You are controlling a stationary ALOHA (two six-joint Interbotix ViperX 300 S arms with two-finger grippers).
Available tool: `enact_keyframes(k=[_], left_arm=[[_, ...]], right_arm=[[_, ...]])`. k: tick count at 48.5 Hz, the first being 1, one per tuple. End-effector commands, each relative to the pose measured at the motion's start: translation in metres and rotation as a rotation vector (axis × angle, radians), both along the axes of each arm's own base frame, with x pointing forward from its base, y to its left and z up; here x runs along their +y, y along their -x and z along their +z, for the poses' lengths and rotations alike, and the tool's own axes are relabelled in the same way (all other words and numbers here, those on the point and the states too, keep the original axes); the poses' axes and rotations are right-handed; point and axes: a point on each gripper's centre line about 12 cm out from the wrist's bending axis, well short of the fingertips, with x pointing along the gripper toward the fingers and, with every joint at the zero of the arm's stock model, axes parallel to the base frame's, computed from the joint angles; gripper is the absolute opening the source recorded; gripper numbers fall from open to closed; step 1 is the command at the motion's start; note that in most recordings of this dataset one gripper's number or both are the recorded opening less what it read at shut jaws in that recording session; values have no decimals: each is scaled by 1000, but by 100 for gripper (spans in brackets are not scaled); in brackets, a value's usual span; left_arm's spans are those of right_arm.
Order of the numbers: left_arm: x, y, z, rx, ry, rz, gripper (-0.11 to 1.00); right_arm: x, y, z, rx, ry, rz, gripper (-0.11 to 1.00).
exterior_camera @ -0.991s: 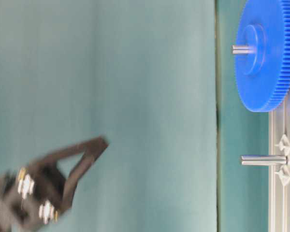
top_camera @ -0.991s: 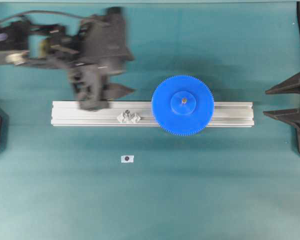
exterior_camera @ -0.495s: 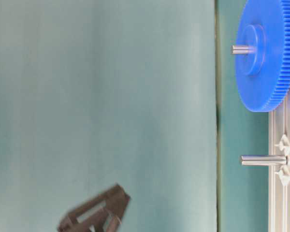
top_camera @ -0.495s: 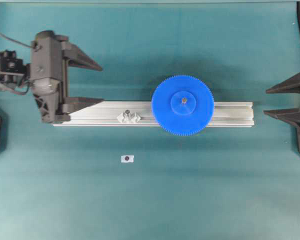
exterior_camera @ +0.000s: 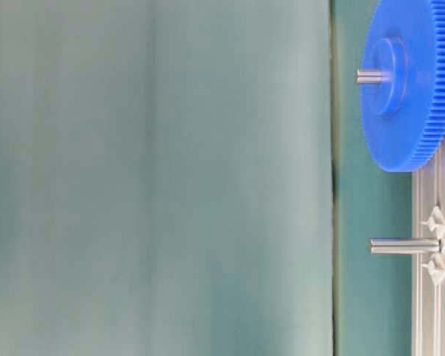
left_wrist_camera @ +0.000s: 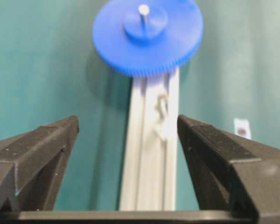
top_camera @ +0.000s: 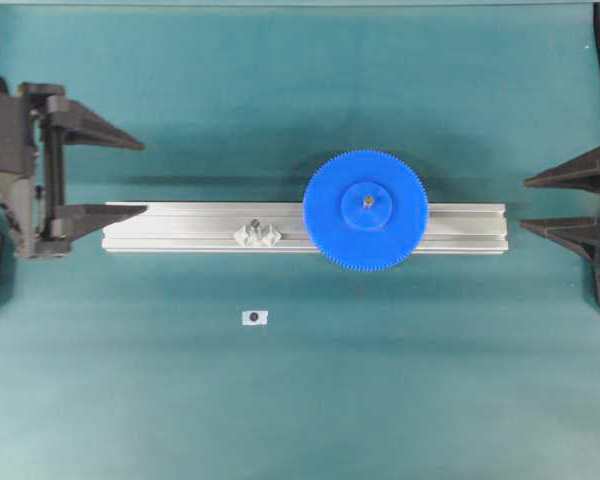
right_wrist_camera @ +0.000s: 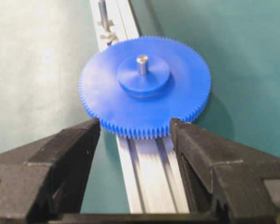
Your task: Insert the large gear onto the shaft.
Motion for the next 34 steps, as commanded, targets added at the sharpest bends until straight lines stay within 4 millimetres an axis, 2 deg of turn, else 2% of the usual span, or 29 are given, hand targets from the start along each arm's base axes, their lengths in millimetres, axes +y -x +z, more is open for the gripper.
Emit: enact_keyframes(k=[1, 13, 23, 34], left_arm=[[-2, 7, 4, -41, 6, 1, 88], [-7, 44, -3, -167, 102, 35, 88], [-12, 75, -4, -294, 93, 28, 88], [-12, 77, -24, -232, 99, 33, 88]], right_arm=[[-1, -1, 0, -15, -8, -6, 69], [0, 2, -10, -5, -10, -7, 69], [0, 3, -10, -19, -4, -6, 69], [1, 8, -21, -13, -5, -6, 69]])
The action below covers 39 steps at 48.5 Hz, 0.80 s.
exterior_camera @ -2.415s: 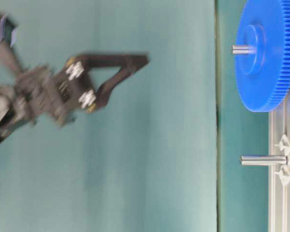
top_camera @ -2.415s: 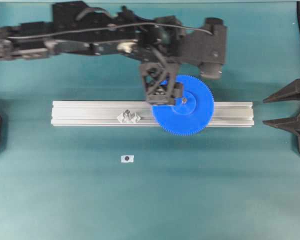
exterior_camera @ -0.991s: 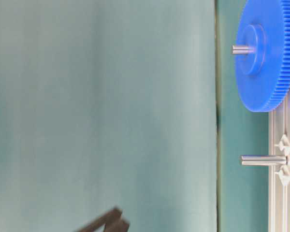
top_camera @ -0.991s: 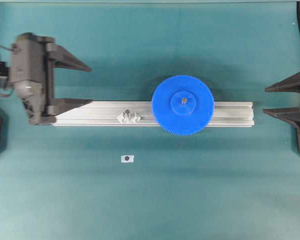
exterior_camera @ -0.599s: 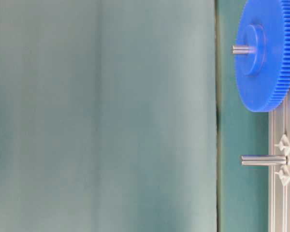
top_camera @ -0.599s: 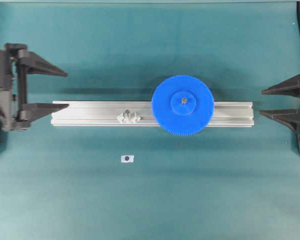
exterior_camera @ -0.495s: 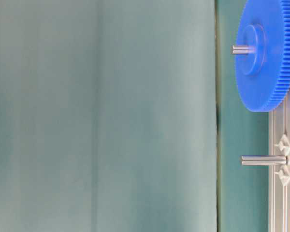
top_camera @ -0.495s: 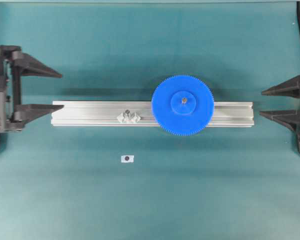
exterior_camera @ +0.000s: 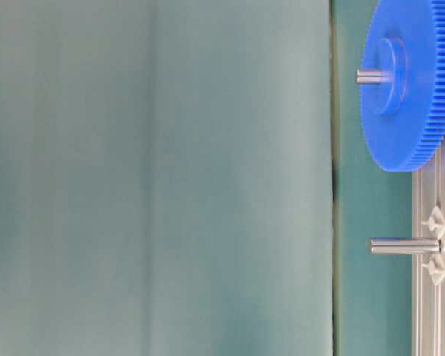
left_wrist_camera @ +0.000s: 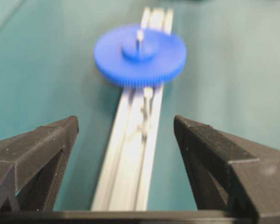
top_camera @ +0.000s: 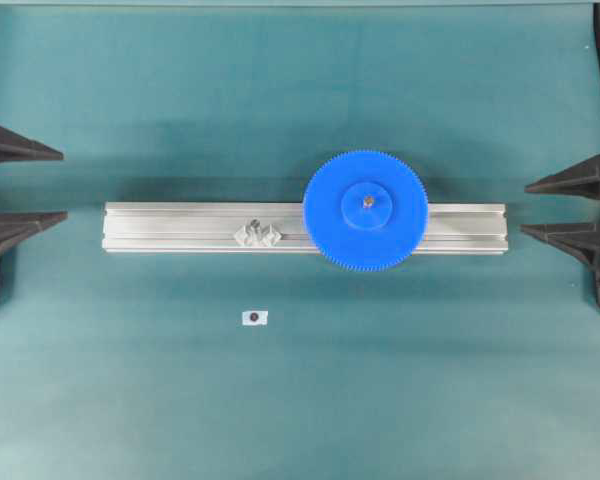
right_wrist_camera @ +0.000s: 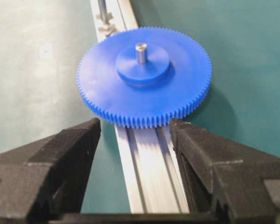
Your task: Insert the large gear onto the shaft.
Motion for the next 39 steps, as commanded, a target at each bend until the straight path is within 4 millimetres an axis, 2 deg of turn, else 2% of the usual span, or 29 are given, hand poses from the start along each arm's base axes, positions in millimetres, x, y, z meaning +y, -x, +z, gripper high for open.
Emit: enact_keyframes(k=[1, 11, 18, 28, 39], left_arm=[[0, -3, -3, 17, -2, -2, 88], [-1, 3, -28, 36, 8, -2, 88], [-2, 8, -33, -21, 5, -2, 88], [-2, 10, -44, -1, 6, -3, 88], [-3, 16, -74, 41, 16, -3, 88]], right_arm=[[0, 0, -1, -7, -6, -6, 69], [0, 1, -7, -22, -4, -6, 69], [0, 2, -11, -25, -3, -6, 69], [0, 4, -20, -39, 1, -6, 69], [1, 7, -30, -64, 5, -7, 69]])
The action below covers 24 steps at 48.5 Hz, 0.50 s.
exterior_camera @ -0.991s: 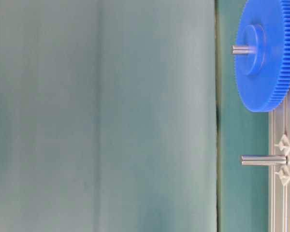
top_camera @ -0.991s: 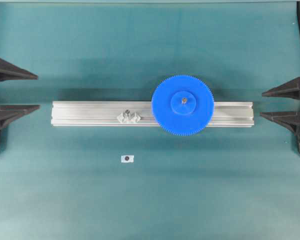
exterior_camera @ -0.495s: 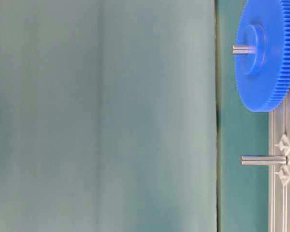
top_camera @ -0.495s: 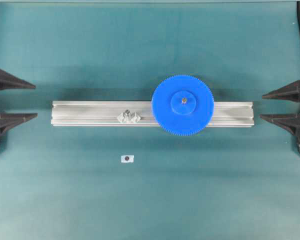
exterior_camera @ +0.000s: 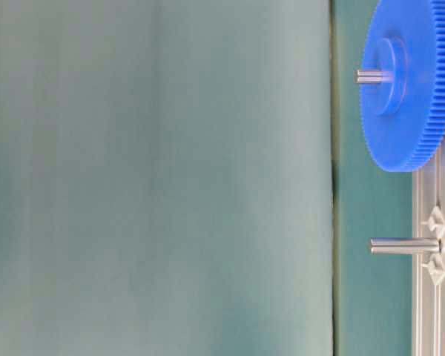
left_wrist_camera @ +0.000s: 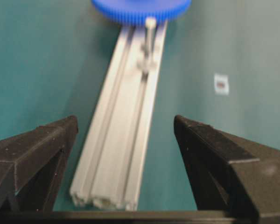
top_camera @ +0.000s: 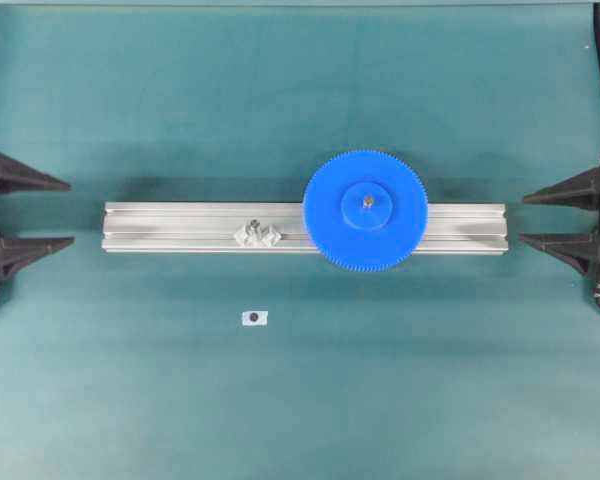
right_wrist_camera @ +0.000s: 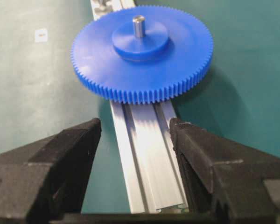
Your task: Insert the large gear onto the shaft.
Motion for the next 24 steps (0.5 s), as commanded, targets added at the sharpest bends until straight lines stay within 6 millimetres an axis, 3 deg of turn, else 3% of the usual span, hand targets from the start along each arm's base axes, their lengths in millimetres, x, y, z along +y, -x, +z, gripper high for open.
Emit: enact_keyframes(k=[1, 24], left_arm=[[0, 0, -3, -14, 0, -2, 88], [-1, 4, -17, -20, 8, -1, 88]], right_arm=[[-1, 0, 1, -27, -1, -5, 69], [0, 0, 1, -25, -2, -5, 69]])
